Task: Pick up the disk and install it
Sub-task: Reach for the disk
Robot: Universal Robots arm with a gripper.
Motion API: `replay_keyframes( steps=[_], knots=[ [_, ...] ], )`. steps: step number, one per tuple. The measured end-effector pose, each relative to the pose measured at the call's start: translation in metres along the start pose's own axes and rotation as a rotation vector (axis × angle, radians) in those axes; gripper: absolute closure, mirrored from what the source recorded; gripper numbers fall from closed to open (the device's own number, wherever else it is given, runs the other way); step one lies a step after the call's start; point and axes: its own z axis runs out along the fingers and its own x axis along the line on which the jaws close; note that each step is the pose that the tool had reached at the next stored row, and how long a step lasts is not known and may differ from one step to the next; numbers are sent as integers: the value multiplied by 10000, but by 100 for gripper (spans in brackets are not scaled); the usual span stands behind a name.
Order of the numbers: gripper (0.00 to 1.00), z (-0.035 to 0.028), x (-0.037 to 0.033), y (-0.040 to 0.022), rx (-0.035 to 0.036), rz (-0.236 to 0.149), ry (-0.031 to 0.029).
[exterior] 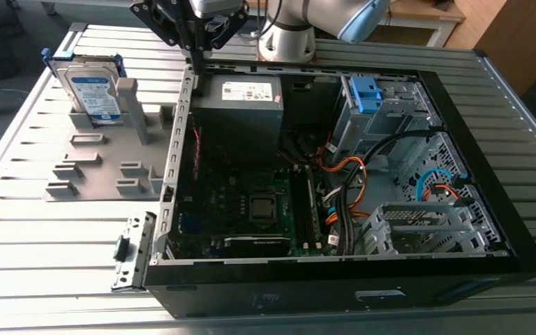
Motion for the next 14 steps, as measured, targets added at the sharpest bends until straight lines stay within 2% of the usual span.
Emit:
replay_keyframes(
  steps=[14],
  knots=[
    [89,2,106,-8,0,0,1]
  ],
)
